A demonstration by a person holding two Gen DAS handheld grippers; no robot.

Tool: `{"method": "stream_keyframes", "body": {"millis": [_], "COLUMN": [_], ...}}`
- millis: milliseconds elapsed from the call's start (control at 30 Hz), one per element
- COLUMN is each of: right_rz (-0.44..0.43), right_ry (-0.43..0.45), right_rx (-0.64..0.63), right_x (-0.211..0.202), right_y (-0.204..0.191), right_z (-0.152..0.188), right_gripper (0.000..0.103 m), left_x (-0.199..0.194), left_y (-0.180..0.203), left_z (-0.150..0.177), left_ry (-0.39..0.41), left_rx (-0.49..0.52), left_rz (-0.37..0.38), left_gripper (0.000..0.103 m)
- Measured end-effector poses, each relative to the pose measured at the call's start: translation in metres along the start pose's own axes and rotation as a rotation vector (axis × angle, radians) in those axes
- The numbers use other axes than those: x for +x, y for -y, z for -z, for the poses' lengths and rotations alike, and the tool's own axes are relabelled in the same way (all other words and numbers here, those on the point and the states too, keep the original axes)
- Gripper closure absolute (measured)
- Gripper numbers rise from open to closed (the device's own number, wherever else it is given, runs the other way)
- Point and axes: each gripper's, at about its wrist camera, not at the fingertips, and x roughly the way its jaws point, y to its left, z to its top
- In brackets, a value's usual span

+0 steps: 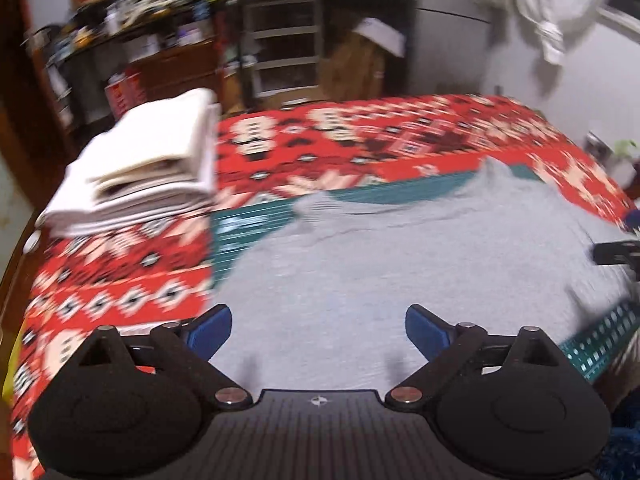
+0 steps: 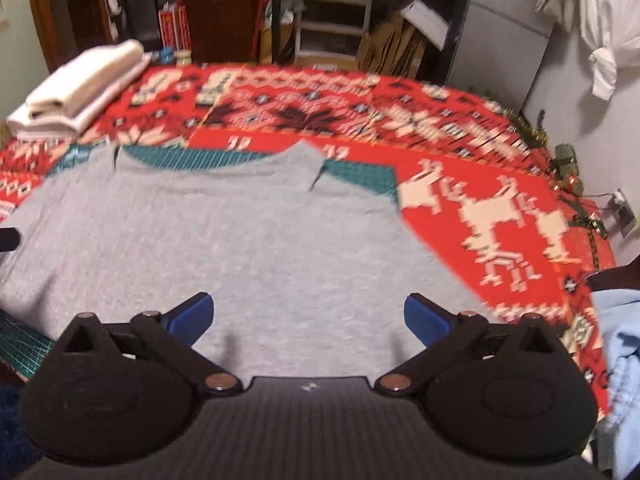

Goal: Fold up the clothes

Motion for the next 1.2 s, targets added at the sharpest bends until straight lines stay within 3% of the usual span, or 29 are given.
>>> {"method": "stream_keyframes", "body": {"millis": [100,167,233,400,533,867,1200], "right_rz": [0.006,0.017,0.006,-0.011,-0.018,-0.032,-0.035], "right_ry": [-0.047,-0.079,-0.100,-0.092,-0.081,-0.013,0.002], "right_rx": [-0.033,-0.047,-0.007,0.012,0.005,-0.020,-0.034], "right_x": [0.018,0.029,0.036,0.036,0.034,0.032,0.032], "right_y": [-0.010,-0.012,-0.008,-0.004,-0.002,-0.002,-0.002], "right_z": [0.006,0.012,0.018,0.027,0.030,0.036,0.037], "right_gripper": [0.000,0.000,0.000,0.000,0.000,0.000,0.000], "left_x": [0.010,0.019,0.026,0.032,0.035,0.039,0.036], "left_y": [0.007,0.007,0.006,0.004,0.009,0.010,0.012], "left_z": [0.008,0.013,0.019,0.029,0.037,0.031,0.036], "left_ry": [0.006,-0.033,-0.074,-0.112,-0.123,-0.158,-0.115], "left_rx": [0.006,0.009,0.014,0.043,0.068,0.067,0.079], "left_rz": [0.046,0.060,0.063,0.077,0.056,0.049,0.053], "left_gripper": [0.025,0.031,0.031,0.020,0.000,0.000,0.000]}}
